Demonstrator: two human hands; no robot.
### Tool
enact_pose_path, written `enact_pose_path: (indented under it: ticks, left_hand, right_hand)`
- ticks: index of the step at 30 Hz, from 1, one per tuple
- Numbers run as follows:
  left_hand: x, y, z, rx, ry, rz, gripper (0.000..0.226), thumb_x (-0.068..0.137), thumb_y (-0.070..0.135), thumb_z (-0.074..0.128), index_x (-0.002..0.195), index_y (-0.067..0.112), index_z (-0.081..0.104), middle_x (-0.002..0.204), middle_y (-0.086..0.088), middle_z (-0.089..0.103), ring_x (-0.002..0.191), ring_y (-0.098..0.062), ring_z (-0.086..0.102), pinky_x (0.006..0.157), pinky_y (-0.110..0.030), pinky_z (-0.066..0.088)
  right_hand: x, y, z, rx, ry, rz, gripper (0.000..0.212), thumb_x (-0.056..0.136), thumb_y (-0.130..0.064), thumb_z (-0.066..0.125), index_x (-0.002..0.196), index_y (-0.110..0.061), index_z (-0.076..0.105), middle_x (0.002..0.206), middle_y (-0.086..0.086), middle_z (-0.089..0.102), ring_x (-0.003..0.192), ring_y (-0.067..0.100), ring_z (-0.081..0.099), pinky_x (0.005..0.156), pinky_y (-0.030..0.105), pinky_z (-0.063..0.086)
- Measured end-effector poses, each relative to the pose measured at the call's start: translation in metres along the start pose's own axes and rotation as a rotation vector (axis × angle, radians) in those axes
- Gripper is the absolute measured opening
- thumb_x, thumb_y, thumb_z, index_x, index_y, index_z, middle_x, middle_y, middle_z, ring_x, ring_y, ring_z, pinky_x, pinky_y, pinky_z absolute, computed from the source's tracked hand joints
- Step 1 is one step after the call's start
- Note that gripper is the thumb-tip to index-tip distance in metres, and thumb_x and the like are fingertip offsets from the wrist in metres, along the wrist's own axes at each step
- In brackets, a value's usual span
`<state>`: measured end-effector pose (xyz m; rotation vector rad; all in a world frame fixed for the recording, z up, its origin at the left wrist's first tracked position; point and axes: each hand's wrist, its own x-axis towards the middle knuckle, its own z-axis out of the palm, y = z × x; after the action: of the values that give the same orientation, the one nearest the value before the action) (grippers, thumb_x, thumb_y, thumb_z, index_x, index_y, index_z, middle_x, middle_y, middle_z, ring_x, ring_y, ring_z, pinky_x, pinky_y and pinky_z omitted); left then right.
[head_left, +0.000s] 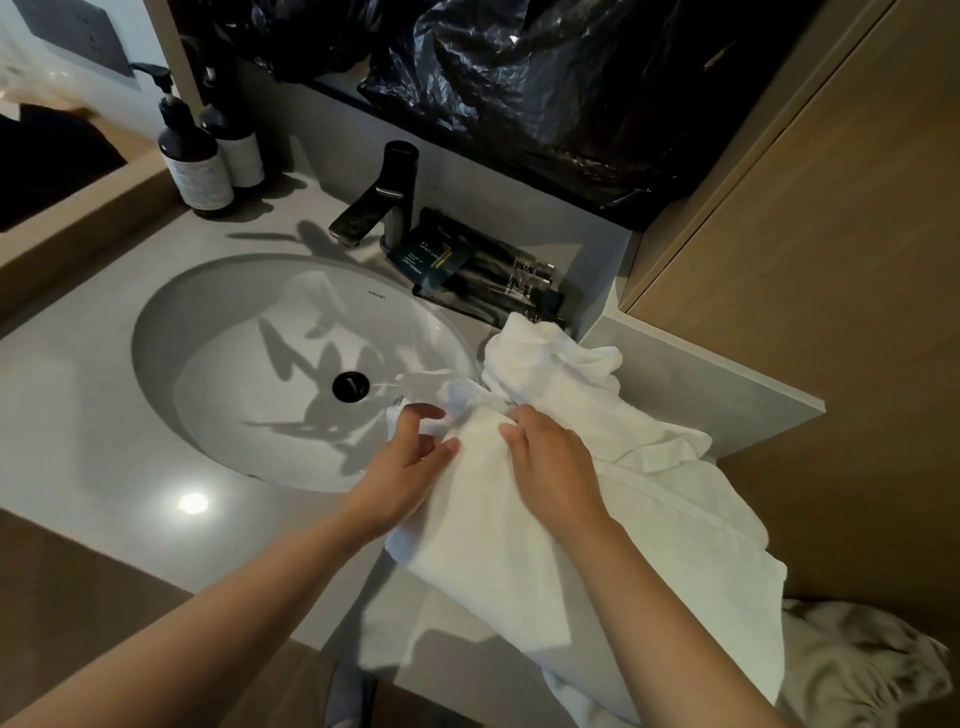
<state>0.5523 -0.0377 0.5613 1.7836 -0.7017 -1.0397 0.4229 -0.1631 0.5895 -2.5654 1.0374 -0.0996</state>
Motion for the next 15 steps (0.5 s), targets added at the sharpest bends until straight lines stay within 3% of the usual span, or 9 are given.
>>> enact_pose_path:
  ticks: [3,5,7,10,15]
  left_hand:
    - [0.000,-0.002,0.005,0.132,0.009,0.044,0.017,0.098,0.037,0.047,0.115,0.034,0.047,0.093,0.005,0.063,0.085,-0.011,0.056,0.071,-0.011,0.038]
    - [0.002,-0.001,0.009,0.185,0.010,0.036,0.014,0.097,0.042,0.047,0.107,0.033,0.053,0.095,0.009,0.062,0.084,0.001,0.054,0.068,-0.006,0.035]
    - [0.006,0.004,0.011,0.195,0.018,0.004,0.027,0.096,0.045,0.047,0.093,0.021,0.058,0.085,0.007,0.061,0.073,-0.001,0.051,0.063,-0.011,0.035]
    - [0.014,0.008,0.013,0.197,0.037,-0.051,0.041,0.096,0.042,0.050,0.067,0.016,0.037,0.063,0.005,0.040,0.057,-0.010,0.035,0.051,-0.020,0.026]
    - [0.011,0.007,0.016,0.152,0.103,-0.066,0.037,0.096,0.037,0.050,0.069,0.017,0.036,0.065,0.002,0.038,0.060,-0.013,0.035,0.056,-0.029,0.028]
  right_hand:
    - [-0.010,0.004,-0.009,0.056,-0.050,-0.065,0.028,0.104,-0.031,0.039,0.118,-0.018,0.059,0.112,-0.001,0.066,0.102,0.021,0.059,0.089,0.037,0.043]
    - [-0.018,0.011,-0.016,0.029,-0.017,-0.043,0.033,0.103,-0.033,0.041,0.128,-0.020,0.058,0.122,-0.003,0.065,0.110,0.019,0.058,0.096,0.036,0.041]
    - [-0.031,0.022,-0.023,-0.018,0.046,0.012,0.031,0.102,-0.032,0.044,0.125,-0.020,0.061,0.119,-0.002,0.066,0.109,0.021,0.059,0.096,0.037,0.039]
    - [-0.055,0.041,-0.031,-0.054,0.153,0.096,0.027,0.101,-0.031,0.046,0.119,-0.021,0.064,0.112,-0.002,0.067,0.104,0.022,0.059,0.096,0.037,0.039]
    - [-0.087,0.063,-0.042,0.043,0.269,0.213,0.026,0.099,-0.033,0.048,0.118,-0.020,0.060,0.111,-0.006,0.064,0.101,0.017,0.057,0.095,0.031,0.037]
